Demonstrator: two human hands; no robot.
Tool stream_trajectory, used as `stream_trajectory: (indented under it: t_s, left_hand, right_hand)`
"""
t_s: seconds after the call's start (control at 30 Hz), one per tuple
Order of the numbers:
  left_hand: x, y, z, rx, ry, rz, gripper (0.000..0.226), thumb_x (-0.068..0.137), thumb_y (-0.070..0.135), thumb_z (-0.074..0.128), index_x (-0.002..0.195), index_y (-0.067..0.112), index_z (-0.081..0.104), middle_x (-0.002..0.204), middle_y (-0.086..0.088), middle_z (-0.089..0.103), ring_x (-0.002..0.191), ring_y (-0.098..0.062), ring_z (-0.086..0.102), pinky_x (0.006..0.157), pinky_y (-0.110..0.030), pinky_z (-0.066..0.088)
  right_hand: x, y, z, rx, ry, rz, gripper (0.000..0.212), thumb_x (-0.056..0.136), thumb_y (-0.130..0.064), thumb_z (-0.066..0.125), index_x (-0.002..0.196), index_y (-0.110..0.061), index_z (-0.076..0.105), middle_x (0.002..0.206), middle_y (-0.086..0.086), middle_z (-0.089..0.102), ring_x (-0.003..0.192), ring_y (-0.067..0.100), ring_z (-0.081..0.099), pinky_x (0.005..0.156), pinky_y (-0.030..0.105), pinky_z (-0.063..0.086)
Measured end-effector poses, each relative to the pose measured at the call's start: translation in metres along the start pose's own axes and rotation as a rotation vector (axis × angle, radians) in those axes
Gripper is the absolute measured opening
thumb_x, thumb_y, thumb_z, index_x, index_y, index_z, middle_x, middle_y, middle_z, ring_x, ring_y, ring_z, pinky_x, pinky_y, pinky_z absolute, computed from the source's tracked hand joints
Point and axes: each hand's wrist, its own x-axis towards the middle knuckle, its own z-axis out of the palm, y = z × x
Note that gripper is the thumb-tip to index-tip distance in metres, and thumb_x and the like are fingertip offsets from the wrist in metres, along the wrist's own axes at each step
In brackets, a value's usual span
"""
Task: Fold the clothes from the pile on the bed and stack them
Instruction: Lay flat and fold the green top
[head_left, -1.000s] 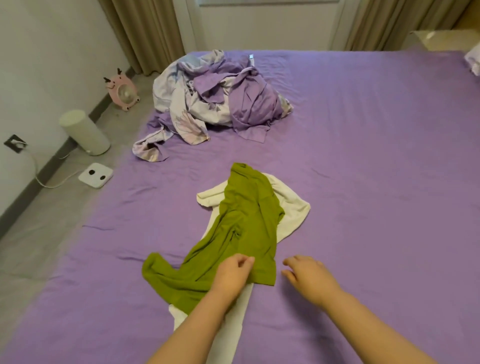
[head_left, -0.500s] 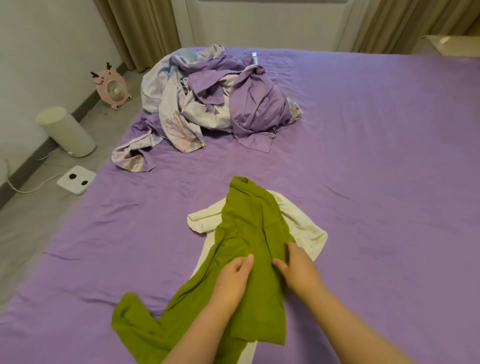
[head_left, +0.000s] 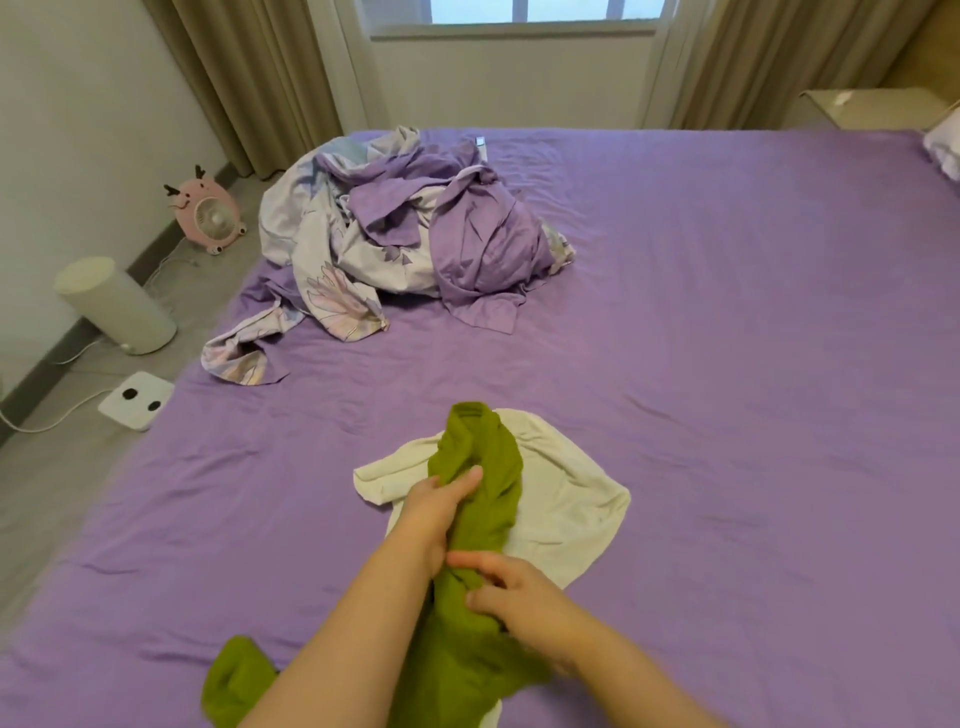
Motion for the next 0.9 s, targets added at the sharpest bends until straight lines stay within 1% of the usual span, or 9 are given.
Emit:
stream_trajectory:
  t_s: [0.13, 0.27, 0.33, 0.43, 0.53, 0.67, 0.77, 0.83, 0.9]
  left_hand:
    - [-0.024, 0.006, -0.004, 0.001, 0.031, -0.022, 0.005, 0.087, -0.002, 0.060, 0.087, -0.002, 0.064, 0.065, -0.017, 0.068, 0.053, -0.026, 0.066, 0.045, -0.031, 0.054]
    - [-0.061, 0.021, -0.007, 0.031, 0.003, 0.010, 0.011, 0.091, 0.007, 0.057, 0.089, -0.002, 0.062, 0.074, -0.020, 0.066, 0.063, -0.028, 0.062, 0.061, -0.034, 0.052]
    - [-0.086, 0.037, -0.005, 0.048, -0.066, 0.093, 0.014, 0.093, 0.011, 0.056, 0.093, -0.001, 0.064, 0.079, -0.019, 0.069, 0.068, -0.028, 0.066, 0.066, -0.034, 0.054]
    - [-0.132, 0.069, 0.001, 0.117, -0.215, 0.213, 0.018, 0.094, 0.013, 0.055, 0.102, 0.002, 0.067, 0.087, -0.016, 0.072, 0.072, -0.024, 0.069, 0.066, -0.030, 0.057]
    - [-0.185, 0.102, 0.010, 0.209, -0.294, 0.282, 0.015, 0.092, 0.014, 0.059, 0.097, 0.006, 0.070, 0.081, -0.011, 0.073, 0.065, -0.018, 0.070, 0.056, -0.023, 0.056]
    - [-0.252, 0.135, 0.016, 0.322, -0.390, 0.367, 0.018, 0.090, 0.019, 0.060, 0.098, 0.007, 0.072, 0.094, -0.016, 0.073, 0.079, -0.024, 0.070, 0.068, -0.030, 0.058]
    - [-0.299, 0.155, 0.020, 0.342, -0.409, 0.427, 0.031, 0.086, 0.023, 0.061, 0.108, 0.003, 0.068, 0.108, -0.023, 0.068, 0.089, -0.031, 0.066, 0.083, -0.040, 0.054]
    - [-0.328, 0.170, 0.022, 0.306, -0.389, 0.497, 0.028, 0.087, 0.025, 0.059, 0.107, 0.008, 0.069, 0.104, -0.019, 0.069, 0.087, -0.027, 0.067, 0.082, -0.037, 0.055]
    - [-0.356, 0.185, 0.022, 0.248, -0.382, 0.578, 0.024, 0.092, 0.022, 0.054, 0.106, 0.014, 0.071, 0.099, -0.013, 0.072, 0.086, -0.023, 0.069, 0.082, -0.035, 0.055]
  right_hand:
    - [-0.028, -0.002, 0.005, 0.020, -0.036, -0.071, 0.032, 0.088, 0.000, 0.058, 0.099, -0.028, 0.067, 0.063, -0.010, 0.045, 0.054, 0.002, 0.040, 0.056, 0.015, 0.034]
    - [-0.048, -0.006, -0.005, 0.190, 0.348, -0.121, 0.019, 0.085, 0.011, 0.053, 0.085, -0.007, 0.058, 0.053, -0.005, 0.050, 0.058, 0.015, 0.050, 0.060, 0.023, 0.043]
    - [-0.059, -0.011, -0.012, 0.144, 0.498, -0.150, 0.018, 0.087, 0.010, 0.049, 0.088, -0.007, 0.056, 0.051, -0.006, 0.046, 0.058, 0.018, 0.046, 0.060, 0.030, 0.040]
    - [-0.079, -0.030, -0.017, -0.053, 0.616, -0.192, 0.018, 0.090, -0.001, 0.050, 0.101, -0.013, 0.058, 0.066, -0.002, 0.053, 0.062, 0.016, 0.050, 0.066, 0.031, 0.043]
    - [-0.104, -0.070, -0.018, -0.145, 0.589, -0.338, 0.029, 0.091, -0.010, 0.058, 0.120, -0.015, 0.054, 0.094, -0.005, 0.056, 0.075, 0.006, 0.055, 0.070, 0.013, 0.045]
    - [-0.144, -0.132, -0.008, -0.317, 0.402, -0.533, 0.051, 0.096, -0.019, 0.055, 0.141, -0.030, 0.035, 0.129, -0.022, 0.041, 0.118, -0.003, 0.040, 0.100, 0.021, 0.038]
    - [-0.176, -0.165, -0.004, -0.289, 0.256, -0.570, 0.033, 0.095, -0.016, 0.057, 0.119, -0.038, 0.050, 0.117, -0.030, 0.053, 0.109, -0.013, 0.048, 0.085, 0.007, 0.041]
    - [-0.199, -0.178, -0.006, -0.276, 0.224, -0.539, 0.007, 0.092, -0.018, 0.061, 0.097, -0.023, 0.062, 0.094, -0.012, 0.065, 0.093, 0.005, 0.060, 0.081, 0.023, 0.046]
    - [-0.226, -0.188, -0.011, -0.280, 0.216, -0.536, 0.015, 0.091, -0.025, 0.063, 0.085, -0.012, 0.056, 0.082, 0.004, 0.056, 0.079, 0.016, 0.054, 0.075, 0.034, 0.041]
